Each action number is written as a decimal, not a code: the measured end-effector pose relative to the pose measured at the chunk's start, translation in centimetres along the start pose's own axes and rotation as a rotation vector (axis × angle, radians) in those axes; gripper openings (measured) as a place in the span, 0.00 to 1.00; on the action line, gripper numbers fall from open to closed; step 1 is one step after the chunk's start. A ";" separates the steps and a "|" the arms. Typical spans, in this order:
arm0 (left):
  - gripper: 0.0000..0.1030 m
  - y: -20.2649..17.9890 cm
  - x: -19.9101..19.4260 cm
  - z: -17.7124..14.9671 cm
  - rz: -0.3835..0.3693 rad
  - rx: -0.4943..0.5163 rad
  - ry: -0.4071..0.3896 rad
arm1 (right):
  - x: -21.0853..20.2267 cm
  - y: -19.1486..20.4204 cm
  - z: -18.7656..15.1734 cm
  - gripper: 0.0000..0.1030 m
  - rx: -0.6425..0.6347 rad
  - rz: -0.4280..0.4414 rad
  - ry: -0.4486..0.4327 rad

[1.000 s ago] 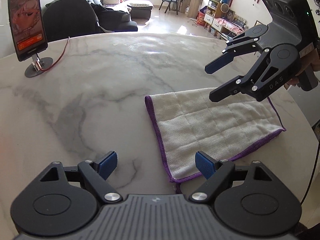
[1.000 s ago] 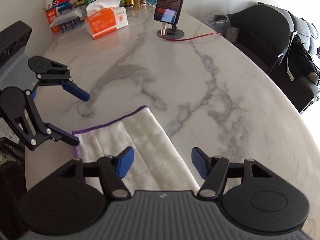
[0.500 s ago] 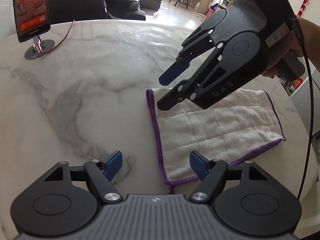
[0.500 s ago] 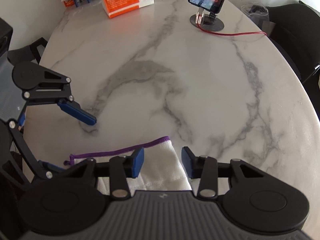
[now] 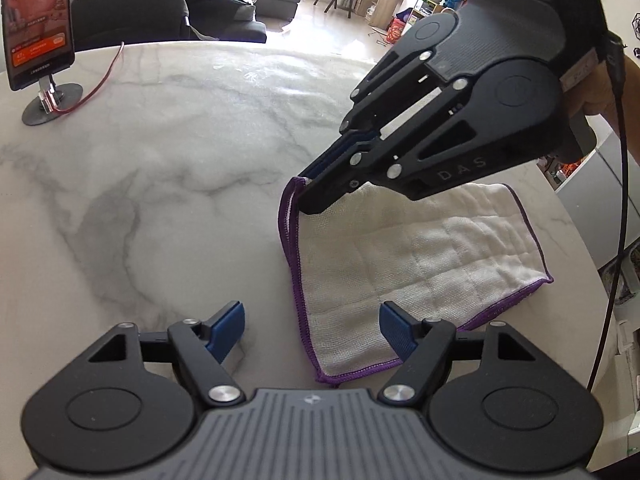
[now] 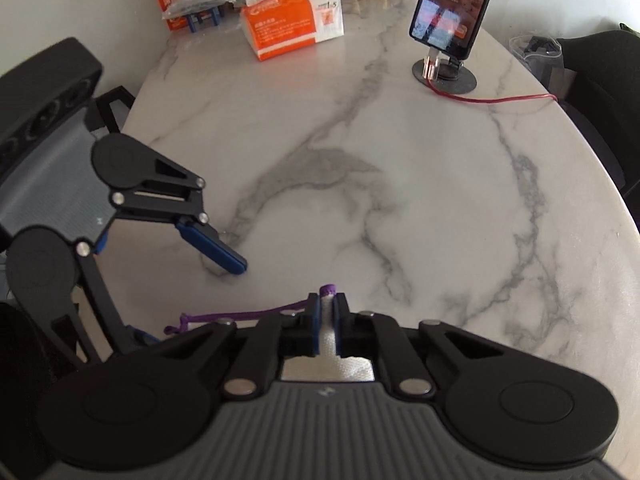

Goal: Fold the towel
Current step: 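Grasp the strip's end with the right tool and lift it, then fold the lifted end over onto the strip with the right tool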

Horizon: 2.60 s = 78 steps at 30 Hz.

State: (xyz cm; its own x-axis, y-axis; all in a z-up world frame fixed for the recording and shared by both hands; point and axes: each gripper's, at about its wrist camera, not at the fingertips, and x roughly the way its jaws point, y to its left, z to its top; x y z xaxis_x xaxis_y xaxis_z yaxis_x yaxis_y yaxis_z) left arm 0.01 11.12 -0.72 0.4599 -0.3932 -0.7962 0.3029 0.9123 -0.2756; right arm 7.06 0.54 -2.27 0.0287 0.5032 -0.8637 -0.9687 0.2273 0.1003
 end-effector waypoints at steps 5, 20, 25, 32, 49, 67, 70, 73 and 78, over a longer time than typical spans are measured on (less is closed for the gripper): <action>0.73 0.2 0.4 0.4 -0.052 -0.008 -0.005 | -3.1 1.1 -1.0 0.07 0.000 0.006 -0.071; 0.37 -0.1 1.2 0.6 -0.193 -0.078 -0.006 | -5.3 0.3 -2.2 0.42 0.218 -0.066 -0.111; 0.37 -1.1 0.5 0.7 -0.214 -0.054 -0.056 | -4.2 -0.6 -2.4 0.42 0.405 -0.033 -0.052; 0.37 -3.6 0.6 1.0 -0.263 0.012 -0.087 | -2.9 -0.7 -2.8 0.44 0.574 0.012 -0.004; 0.39 -4.1 -0.3 0.4 -0.230 0.064 -0.089 | -2.6 0.2 -5.0 0.08 0.526 -0.095 0.033; 0.47 -7.2 -1.6 0.0 -0.174 0.219 -0.098 | -7.7 -0.6 -13.6 0.08 0.723 -0.149 -0.122; 0.47 -7.8 -0.7 0.3 -0.149 0.238 -0.084 | -8.1 -0.8 -14.8 0.08 0.745 -0.160 -0.127; 0.48 -8.3 0.0 0.5 -0.123 0.248 -0.072 | -8.6 -0.8 -15.6 0.08 0.754 -0.175 -0.128; 0.52 -9.1 1.2 1.2 -0.052 0.242 -0.051 | -9.3 -0.9 -16.8 0.08 0.759 -0.203 -0.125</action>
State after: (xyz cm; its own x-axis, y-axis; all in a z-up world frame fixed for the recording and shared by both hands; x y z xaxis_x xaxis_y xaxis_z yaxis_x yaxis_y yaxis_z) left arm -1.21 2.25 1.51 0.4783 -0.4496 -0.7544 0.5154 0.8392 -0.1733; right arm 3.49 -18.30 -2.64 0.2577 0.4702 -0.8441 -0.5102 0.8081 0.2944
